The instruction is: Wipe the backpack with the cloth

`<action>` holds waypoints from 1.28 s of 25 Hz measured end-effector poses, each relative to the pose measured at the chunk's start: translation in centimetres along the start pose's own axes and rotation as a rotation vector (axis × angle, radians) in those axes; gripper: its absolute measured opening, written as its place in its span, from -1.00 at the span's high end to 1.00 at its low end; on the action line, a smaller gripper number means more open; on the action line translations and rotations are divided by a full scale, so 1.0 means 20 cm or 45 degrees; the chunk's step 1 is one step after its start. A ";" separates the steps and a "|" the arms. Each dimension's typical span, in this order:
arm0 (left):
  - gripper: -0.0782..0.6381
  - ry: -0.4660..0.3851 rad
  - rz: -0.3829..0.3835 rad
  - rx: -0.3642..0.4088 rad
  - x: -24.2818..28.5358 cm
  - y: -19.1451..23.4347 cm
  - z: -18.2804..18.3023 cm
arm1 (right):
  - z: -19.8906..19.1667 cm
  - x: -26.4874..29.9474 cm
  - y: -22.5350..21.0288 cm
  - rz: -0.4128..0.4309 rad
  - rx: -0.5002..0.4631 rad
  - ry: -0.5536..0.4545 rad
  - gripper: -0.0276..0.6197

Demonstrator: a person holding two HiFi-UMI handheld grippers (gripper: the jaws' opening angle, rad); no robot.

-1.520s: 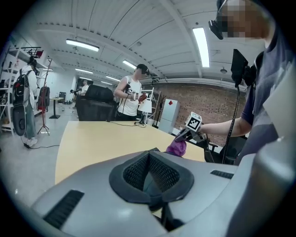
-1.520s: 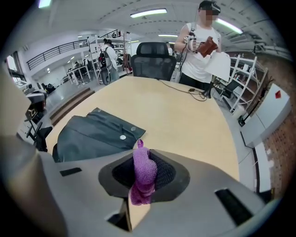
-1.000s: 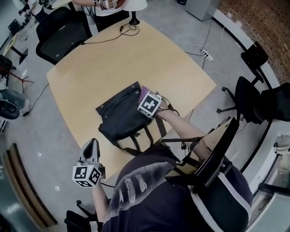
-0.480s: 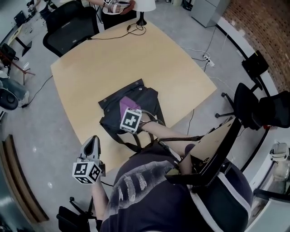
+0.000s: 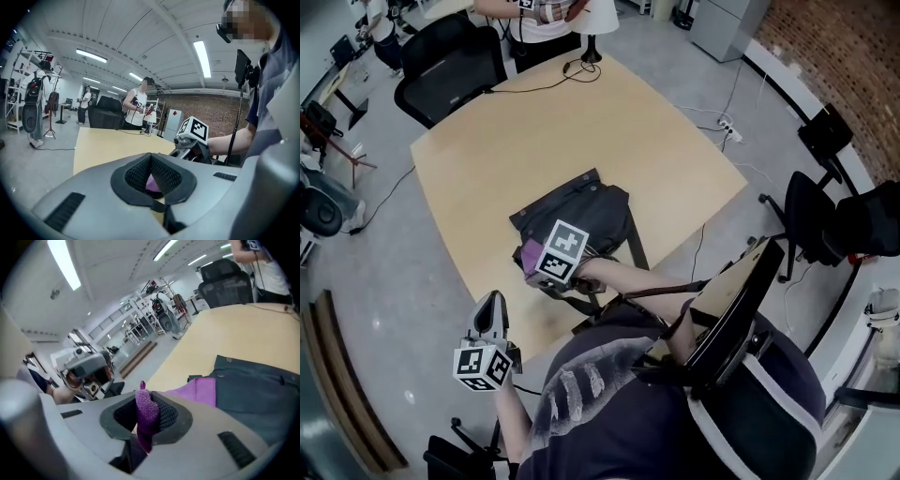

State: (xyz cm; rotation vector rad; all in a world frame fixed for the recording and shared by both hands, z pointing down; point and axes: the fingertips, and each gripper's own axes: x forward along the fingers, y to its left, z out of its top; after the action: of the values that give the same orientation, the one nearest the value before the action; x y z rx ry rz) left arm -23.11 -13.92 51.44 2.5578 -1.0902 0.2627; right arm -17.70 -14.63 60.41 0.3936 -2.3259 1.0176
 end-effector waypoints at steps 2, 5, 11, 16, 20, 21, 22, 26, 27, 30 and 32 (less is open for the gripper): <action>0.76 -0.008 -0.001 -0.020 -0.03 0.00 -0.01 | 0.07 -0.08 0.06 0.057 0.062 -0.122 0.75; 0.76 -0.054 -0.021 -0.096 -0.04 -0.01 0.00 | 0.14 -0.21 0.12 0.045 0.070 -0.249 0.75; 0.76 -0.151 -0.029 -0.036 -0.05 -0.18 0.15 | 0.23 -0.52 0.24 -0.109 -0.170 -0.442 0.75; 0.76 -0.172 -0.006 -0.008 -0.02 -0.43 0.15 | 0.13 -0.88 0.36 -0.094 -0.238 -0.612 0.76; 0.76 -0.160 -0.014 0.025 0.06 -0.81 0.09 | -0.10 -1.16 0.38 -0.098 -0.291 -0.674 0.76; 0.76 -0.150 -0.019 0.038 0.07 -0.91 0.06 | -0.17 -1.23 0.38 -0.098 -0.294 -0.693 0.75; 0.76 -0.133 -0.028 0.048 0.09 -1.01 0.03 | -0.25 -1.30 0.38 -0.100 -0.285 -0.717 0.76; 0.76 -0.062 -0.040 0.068 0.10 -1.30 -0.06 | -0.57 -1.52 0.42 -0.112 -0.222 -0.795 0.76; 0.76 -0.059 -0.026 0.070 0.08 -1.36 -0.07 | -0.64 -1.57 0.43 -0.110 -0.221 -0.795 0.76; 0.76 -0.081 0.027 0.083 0.05 -1.53 -0.07 | -0.78 -1.68 0.45 -0.088 -0.225 -0.779 0.76; 0.76 -0.094 0.044 0.093 0.01 -1.63 -0.08 | -0.85 -1.73 0.48 -0.066 -0.209 -0.781 0.76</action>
State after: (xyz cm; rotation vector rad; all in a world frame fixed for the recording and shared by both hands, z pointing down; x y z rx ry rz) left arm 0.62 7.50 45.02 2.6343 -1.1735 0.2220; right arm 11.78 5.84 43.42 0.7826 -2.8926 0.7382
